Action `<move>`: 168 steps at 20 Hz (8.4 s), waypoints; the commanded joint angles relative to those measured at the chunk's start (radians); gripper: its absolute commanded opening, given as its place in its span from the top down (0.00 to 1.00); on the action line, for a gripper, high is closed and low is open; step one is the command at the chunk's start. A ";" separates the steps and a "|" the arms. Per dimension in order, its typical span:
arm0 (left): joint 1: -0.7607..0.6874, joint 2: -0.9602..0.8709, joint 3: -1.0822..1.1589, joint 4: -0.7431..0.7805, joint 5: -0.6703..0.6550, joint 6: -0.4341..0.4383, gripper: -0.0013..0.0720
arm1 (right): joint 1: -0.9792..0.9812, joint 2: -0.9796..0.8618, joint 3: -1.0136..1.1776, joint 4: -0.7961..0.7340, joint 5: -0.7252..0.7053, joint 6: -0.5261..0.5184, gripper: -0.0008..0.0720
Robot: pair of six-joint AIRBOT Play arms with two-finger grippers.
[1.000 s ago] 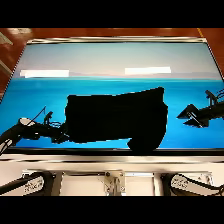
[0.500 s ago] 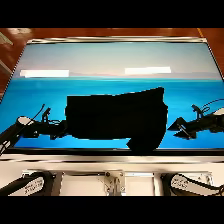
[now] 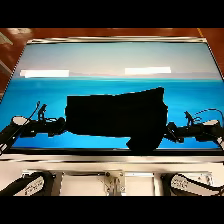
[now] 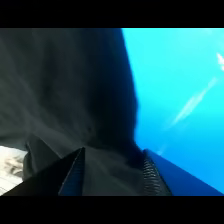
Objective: Fold the shirts.
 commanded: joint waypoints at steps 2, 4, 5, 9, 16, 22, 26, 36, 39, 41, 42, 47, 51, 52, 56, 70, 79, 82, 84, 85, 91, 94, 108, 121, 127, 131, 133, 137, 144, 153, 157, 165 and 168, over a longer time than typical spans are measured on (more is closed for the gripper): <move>0.001 0.004 0.002 -0.003 0.018 -0.003 0.92 | 0.100 -0.002 -0.011 0.026 -0.095 -0.045 0.79; 0.001 0.004 0.015 -0.002 0.018 0.022 0.92 | 0.113 0.000 0.063 0.035 0.003 -0.083 0.89; 0.001 0.004 0.035 -0.002 0.016 0.046 0.92 | 0.113 0.004 0.116 0.051 0.065 -0.113 0.89; 0.001 0.004 0.179 -0.002 0.021 0.114 0.92 | 0.131 0.039 0.348 0.180 0.154 -0.130 0.90; 0.000 -0.099 0.356 -0.003 0.179 0.061 0.93 | 0.327 0.004 0.490 0.188 -0.391 -0.020 0.90; -0.021 -0.365 0.539 -0.003 0.177 0.038 0.92 | 0.327 -0.262 0.657 0.194 -0.403 0.002 0.90; -0.033 -0.469 0.581 -0.003 0.132 0.029 0.79 | 0.327 -0.413 0.734 0.195 -0.386 0.045 0.81; 0.098 -0.457 0.731 -0.002 -0.206 0.021 0.22 | 0.131 -0.373 0.829 -0.224 -0.068 0.289 0.06; 0.083 -0.427 0.735 -0.003 -0.205 0.022 0.22 | 0.133 -0.439 0.829 -0.092 0.023 0.254 0.06; 0.059 -0.420 0.736 -0.003 -0.205 0.022 0.22 | 0.167 -0.489 0.829 -0.018 0.037 0.229 0.06; 0.044 -0.417 0.736 -0.003 -0.205 0.022 0.22 | 0.188 -0.512 0.829 0.023 0.034 0.224 0.06; -0.033 -0.417 0.736 -0.003 -0.204 0.023 0.22 | 0.264 -0.556 0.829 0.090 -0.011 0.211 0.11; -0.089 -0.420 0.736 -0.005 -0.169 0.023 0.48 | 0.261 -0.535 0.875 0.108 0.060 0.204 0.89; -0.110 -0.422 0.735 -0.014 -0.150 0.023 0.70 | 0.260 -0.508 0.885 0.122 0.085 0.198 0.89; -0.272 -0.462 0.735 -0.095 0.017 0.023 0.92 | 0.261 -0.341 0.895 0.123 0.199 0.217 0.90; -0.906 -0.735 0.737 -0.911 0.546 0.023 0.92 | 0.261 0.085 0.895 0.112 0.522 0.382 0.89; -0.755 -0.531 0.734 -0.906 0.646 0.320 0.93 | 0.472 0.130 0.894 -0.088 0.385 0.408 0.90; -0.568 -0.338 0.734 -0.766 0.642 0.383 0.93 | 0.650 0.052 0.894 -0.097 0.200 0.408 0.89; -0.439 -0.200 0.734 -0.711 0.642 0.383 0.93 | 0.772 -0.034 0.894 -0.097 0.062 0.409 0.89; -0.378 -0.131 0.734 -0.697 0.631 0.383 0.93 | 0.824 -0.081 0.894 -0.095 -0.011 0.415 0.89; -0.149 0.145 0.734 -0.641 0.391 0.382 0.92 | 1.035 -0.411 0.894 0.115 -0.328 0.467 0.30; -0.138 0.182 0.733 -0.576 0.311 0.382 0.92 | 0.986 -0.413 0.894 0.190 -0.256 0.413 0.20; -0.137 0.178 0.730 -0.461 0.273 0.359 0.92 | 0.494 -0.246 0.600 -0.063 0.100 0.425 0.06; -0.139 0.178 0.730 -0.461 0.180 0.318 0.92 | 0.550 -0.431 0.624 0.304 -0.049 0.125 0.90; -0.221 0.174 0.730 -0.454 0.170 0.318 0.92 | 0.221 -0.372 0.881 0.207 -0.086 0.159 0.90; -0.318 0.147 0.728 -0.430 0.174 0.317 0.92 | -0.095 -0.310 0.901 0.022 -0.028 0.267 0.90; -0.366 0.123 0.728 -0.428 0.185 0.317 0.93 | -0.238 -0.298 0.901 -0.058 0.050 0.317 0.90; -0.441 0.077 0.728 -0.428 0.232 0.318 0.92 | -0.438 -0.297 0.900 -0.293 0.306 0.396 0.90; -0.450 0.060 0.728 -0.424 0.255 0.377 0.92 | -0.516 -0.155 0.657 -0.455 0.373 0.484 0.90; -0.450 0.060 0.728 -0.424 0.256 0.393 0.92 | -0.517 0.049 0.258 -0.614 0.190 0.627 0.89; -0.450 0.060 0.728 -0.424 0.256 0.393 0.92 | -0.517 0.097 0.257 -0.727 0.209 0.625 0.41; -0.446 0.059 0.728 -0.227 0.299 0.322 0.93 | -0.516 0.249 0.680 -0.675 0.118 0.544 0.35; -0.443 0.025 0.729 0.326 0.283 -0.177 0.93 | -0.368 0.254 0.833 -0.254 -0.034 0.400 0.38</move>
